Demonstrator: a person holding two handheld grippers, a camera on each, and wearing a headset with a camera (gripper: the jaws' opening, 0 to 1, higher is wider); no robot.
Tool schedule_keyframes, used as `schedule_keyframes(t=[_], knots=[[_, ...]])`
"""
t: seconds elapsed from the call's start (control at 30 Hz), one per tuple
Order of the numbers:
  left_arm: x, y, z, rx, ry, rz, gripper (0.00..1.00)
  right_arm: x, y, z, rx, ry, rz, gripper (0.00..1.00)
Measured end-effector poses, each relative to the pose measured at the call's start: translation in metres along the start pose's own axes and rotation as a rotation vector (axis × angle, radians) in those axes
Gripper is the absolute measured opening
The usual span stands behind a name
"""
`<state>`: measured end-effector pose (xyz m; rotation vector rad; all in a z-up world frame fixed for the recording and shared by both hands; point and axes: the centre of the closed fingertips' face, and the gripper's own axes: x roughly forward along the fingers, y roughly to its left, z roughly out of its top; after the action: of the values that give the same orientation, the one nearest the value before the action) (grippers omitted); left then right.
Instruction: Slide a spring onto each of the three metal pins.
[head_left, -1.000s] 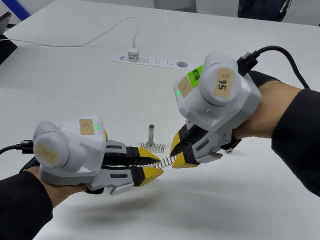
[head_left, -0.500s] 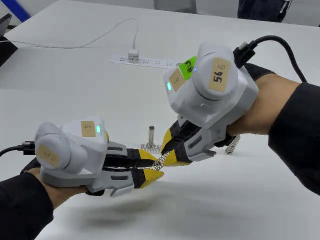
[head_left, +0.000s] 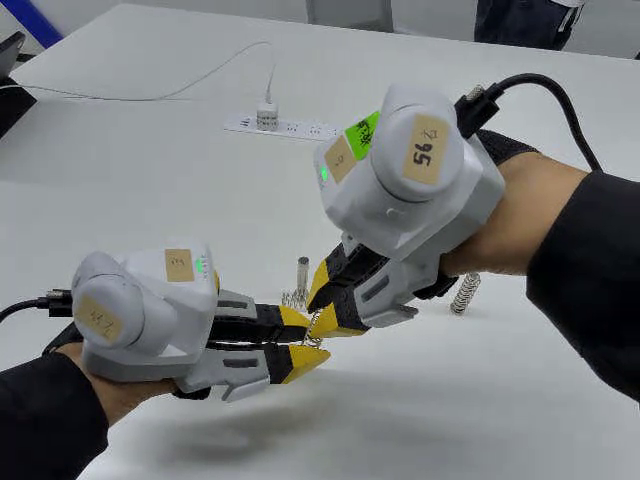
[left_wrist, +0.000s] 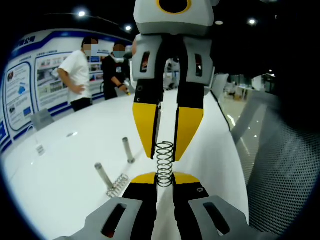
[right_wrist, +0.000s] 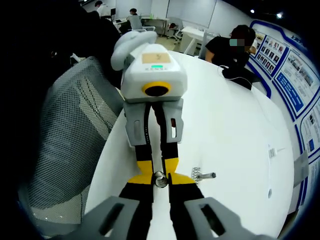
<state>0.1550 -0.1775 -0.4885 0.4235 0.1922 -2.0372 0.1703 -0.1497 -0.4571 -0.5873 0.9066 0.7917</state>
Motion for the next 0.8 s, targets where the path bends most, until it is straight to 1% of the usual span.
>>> schedule_keyframes(t=[0.13, 0.23, 0.47, 0.8], knots=[[0.0, 0.0, 0.0, -0.002, -0.003, -0.002, 0.11, 0.0, 0.0, -0.003, 0.022, 0.006, 0.003, 0.16], [0.0, 0.0, 0.0, -0.005, -0.005, -0.002, 0.11, 0.001, 0.001, -0.006, 0.034, 0.01, 0.008, 0.16], [0.001, 0.0, 0.001, -0.003, -0.012, -0.003, 0.11, 0.007, 0.002, -0.011, 0.047, 0.017, 0.016, 0.15], [0.002, -0.001, 0.003, 0.002, -0.015, -0.002, 0.11, 0.008, 0.002, -0.011, 0.056, 0.015, 0.013, 0.12]])
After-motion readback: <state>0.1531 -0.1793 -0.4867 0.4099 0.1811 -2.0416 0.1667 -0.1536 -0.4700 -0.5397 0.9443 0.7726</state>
